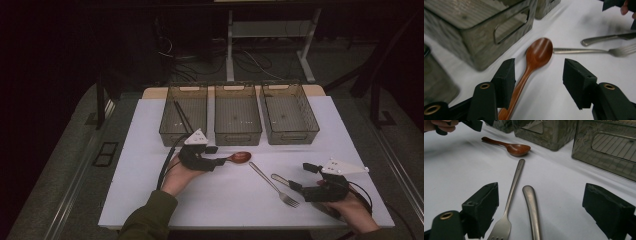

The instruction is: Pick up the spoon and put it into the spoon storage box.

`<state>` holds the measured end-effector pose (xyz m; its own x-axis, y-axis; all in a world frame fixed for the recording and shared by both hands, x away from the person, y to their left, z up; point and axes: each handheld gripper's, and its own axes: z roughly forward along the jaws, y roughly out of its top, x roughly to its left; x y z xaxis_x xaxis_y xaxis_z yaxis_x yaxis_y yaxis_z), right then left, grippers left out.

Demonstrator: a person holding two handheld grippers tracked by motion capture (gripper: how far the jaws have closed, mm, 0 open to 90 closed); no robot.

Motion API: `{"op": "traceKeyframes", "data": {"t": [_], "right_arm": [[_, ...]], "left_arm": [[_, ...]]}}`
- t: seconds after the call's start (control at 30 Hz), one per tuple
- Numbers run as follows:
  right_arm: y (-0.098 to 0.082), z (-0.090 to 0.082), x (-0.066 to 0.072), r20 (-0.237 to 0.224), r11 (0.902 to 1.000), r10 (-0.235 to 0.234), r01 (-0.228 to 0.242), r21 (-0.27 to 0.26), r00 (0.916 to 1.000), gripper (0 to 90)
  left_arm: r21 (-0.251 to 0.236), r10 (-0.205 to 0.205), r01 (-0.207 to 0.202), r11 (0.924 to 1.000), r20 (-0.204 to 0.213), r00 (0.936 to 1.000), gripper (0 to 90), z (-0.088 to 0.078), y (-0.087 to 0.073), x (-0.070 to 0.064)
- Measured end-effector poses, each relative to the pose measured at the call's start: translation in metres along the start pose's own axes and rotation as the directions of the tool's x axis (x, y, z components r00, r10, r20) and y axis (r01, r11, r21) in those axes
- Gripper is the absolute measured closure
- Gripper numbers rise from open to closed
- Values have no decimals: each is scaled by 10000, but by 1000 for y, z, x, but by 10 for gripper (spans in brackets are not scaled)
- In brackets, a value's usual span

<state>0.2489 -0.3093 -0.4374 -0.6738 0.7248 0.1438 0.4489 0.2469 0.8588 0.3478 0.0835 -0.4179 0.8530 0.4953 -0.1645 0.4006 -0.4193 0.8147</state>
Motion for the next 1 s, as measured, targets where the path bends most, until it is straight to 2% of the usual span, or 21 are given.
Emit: {"op": "traceKeyframes", "data": {"t": [0.1,0.3,0.63,0.77,1.0], "right_arm": [[0,0,0,7,10000,24,-24,-12,10000,129],[0,0,-1,-35,10000,22,-22,-10,10000,130],[-1,1,-2,9,10000,-63,63,9,10000,132],[-1,0,-1,-17,10000,1,-1,35,10000,132],[-1,0,-1,-24,10000,9,-9,17,10000,132]], "left_arm": [[-55,-46,46,10000,82,10000,417,11,5,1],[247,109,-111,9996,100,9999,416,35,14,0],[665,-179,176,9976,40,9998,422,68,22,-2],[862,-195,193,9961,13,9998,432,75,19,-2],[1258,45,-28,9921,-131,9999,436,78,16,0]]}}
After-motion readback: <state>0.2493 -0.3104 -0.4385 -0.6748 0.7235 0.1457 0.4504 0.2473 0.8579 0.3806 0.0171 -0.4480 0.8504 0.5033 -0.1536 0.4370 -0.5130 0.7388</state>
